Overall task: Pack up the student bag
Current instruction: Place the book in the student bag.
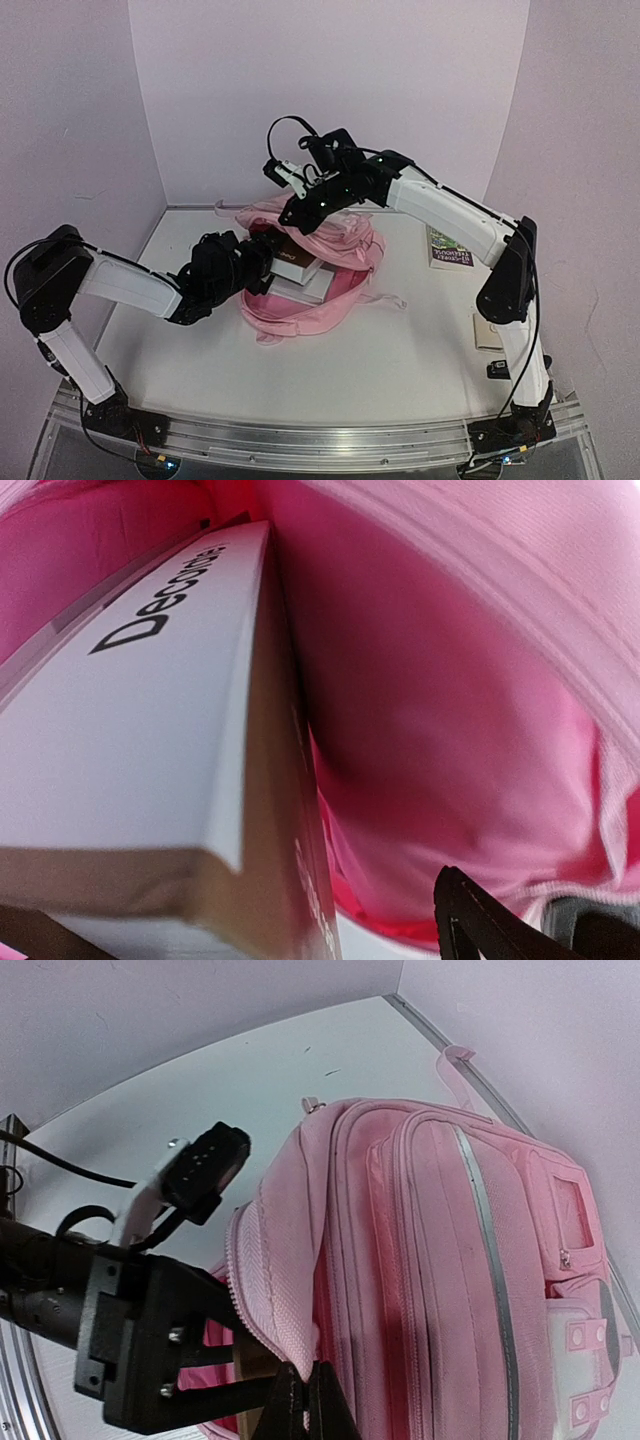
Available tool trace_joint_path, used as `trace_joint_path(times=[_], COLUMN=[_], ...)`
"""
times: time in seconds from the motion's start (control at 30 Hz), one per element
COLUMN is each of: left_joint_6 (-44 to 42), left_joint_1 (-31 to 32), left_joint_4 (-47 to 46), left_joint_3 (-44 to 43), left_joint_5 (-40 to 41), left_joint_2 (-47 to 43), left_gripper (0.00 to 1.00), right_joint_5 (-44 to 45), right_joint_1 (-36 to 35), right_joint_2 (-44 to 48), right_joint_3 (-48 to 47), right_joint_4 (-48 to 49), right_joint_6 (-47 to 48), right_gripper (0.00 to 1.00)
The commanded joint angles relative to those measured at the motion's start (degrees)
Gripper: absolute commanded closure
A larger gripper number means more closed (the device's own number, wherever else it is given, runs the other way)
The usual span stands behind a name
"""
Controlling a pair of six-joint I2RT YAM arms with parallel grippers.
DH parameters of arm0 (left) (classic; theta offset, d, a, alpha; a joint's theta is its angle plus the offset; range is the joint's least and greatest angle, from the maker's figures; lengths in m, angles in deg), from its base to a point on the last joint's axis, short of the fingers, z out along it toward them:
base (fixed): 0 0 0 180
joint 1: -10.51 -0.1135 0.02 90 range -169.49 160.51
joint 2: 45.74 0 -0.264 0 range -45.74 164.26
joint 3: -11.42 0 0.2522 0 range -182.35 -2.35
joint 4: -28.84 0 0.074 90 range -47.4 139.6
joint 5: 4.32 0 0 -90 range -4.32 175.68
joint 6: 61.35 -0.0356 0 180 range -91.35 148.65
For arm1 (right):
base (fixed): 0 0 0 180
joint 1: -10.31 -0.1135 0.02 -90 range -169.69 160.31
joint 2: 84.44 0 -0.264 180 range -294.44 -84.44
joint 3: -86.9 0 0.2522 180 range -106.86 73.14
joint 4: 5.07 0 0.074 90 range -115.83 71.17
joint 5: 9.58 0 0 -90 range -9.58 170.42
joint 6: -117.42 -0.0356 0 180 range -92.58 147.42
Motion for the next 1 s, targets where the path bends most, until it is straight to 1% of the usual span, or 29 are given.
trace_joint_path(times=[0.0,0.23,0.33,0.4,0.5,0.57,0.6,0.73,0.8,0.93,0.97], left_joint_6=[-0.3,1.0,0.2,-0.9,-2.5,-3.2,-3.4,-3.5,-3.8,-4.1,-4.1], left_joint_1=[0.9,2.0,2.6,2.7,2.4,1.3,0.7,-0.5,-0.6,1.5,2.2], left_joint_4=[11.3,11.6,10.1,9.1,8.5,6.8,5.8,5.2,6.1,16.4,18.9], left_joint_3=[1.5,2.3,2.4,1.5,-1.7,-4.4,-5.9,-8.2,-8.0,-7.6,-7.8], left_joint_5=[2.4,1.1,1.2,1.5,3.4,3.8,3.4,5.0,5.1,5.9,6.4], left_joint_2=[-4.7,-4.4,-3.4,-2.1,0.5,2.6,3.9,5.3,4.1,-1.2,-2.7], left_gripper=[0.16,0.37,0.56,0.66,0.71,0.72,0.69,0.38,0.27,0.13,0.06], right_joint_5=[-0.1,-0.8,-1.4,-2.1,-3.4,-3.6,-3.5,-2.6,-2.5,-2.2,-2.3], right_joint_1=[0.8,0.8,0.8,0.8,0.9,0.8,0.8,0.9,0.9,1.5,1.8], right_joint_2=[4.1,4.1,4.3,4.4,4.5,4.5,4.5,4.8,5.1,5.0,4.7], right_joint_3=[-2.7,-3.0,-2.9,-2.7,-2.3,-2.1,-2.1,-1.7,-0.9,0.1,0.0], right_joint_4=[4.7,4.7,4.7,4.7,4.7,4.7,4.7,4.6,4.7,4.7,4.8], right_joint_6=[-0.3,-0.5,-0.7,-1.4,-2.2,-2.4,-2.3,-1.7,-1.4,-1.2,-1.4], right_gripper=[1.00,1.00,1.00,1.00,1.00,1.00,1.00,1.00,1.00,1.00,1.00])
